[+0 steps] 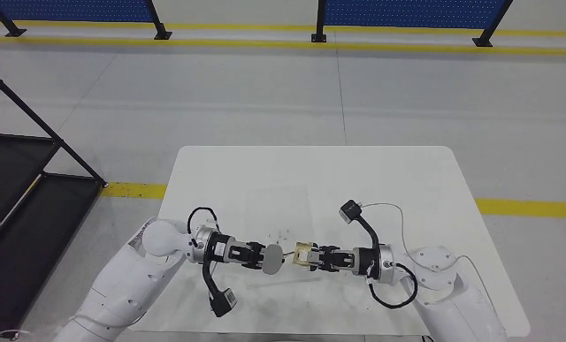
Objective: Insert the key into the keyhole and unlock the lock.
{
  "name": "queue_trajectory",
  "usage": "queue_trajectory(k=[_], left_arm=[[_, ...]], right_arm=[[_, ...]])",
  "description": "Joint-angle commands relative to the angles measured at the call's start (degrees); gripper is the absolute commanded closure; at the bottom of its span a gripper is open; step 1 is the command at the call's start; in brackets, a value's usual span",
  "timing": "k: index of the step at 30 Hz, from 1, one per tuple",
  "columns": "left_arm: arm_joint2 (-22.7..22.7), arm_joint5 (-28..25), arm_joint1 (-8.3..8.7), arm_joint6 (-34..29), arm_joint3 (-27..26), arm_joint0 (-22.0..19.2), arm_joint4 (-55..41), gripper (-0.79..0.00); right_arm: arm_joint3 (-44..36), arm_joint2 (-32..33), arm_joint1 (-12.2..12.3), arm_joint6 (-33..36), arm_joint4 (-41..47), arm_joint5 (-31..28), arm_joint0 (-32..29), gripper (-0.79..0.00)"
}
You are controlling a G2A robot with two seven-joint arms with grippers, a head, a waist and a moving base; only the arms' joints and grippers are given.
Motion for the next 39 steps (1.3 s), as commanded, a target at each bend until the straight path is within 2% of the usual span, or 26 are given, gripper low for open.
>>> queue_trajectory(k=[1, 13, 17, 39], left_arm=[[-0.18, -0.07, 0.12, 0.41, 0.12, 0.02, -0.29, 0.0], [-0.32, -0.26, 0.74, 6.32, 0.27, 0.27, -4.76, 0.0], [0.1, -0.34, 0.86, 7.59, 0.18, 0.02, -5.19, 0.0], [2.8, -0.9, 1.2, 8.16, 1.38, -1.83, -5.64, 0.0]], right_arm=[[0.62, -0.17, 0.06, 1.33, 0.5, -0.14, 0.9, 0.0], [5.82, -2.98, 0.15, 11.73, 6.81, -1.09, 6.75, 0.0], [7.16, -4.09, 0.11, 13.36, 7.48, -0.84, 8.42, 0.0], [9.19, -6.69, 0.46, 13.92, 8.92, -1.84, 10.74, 0.0]])
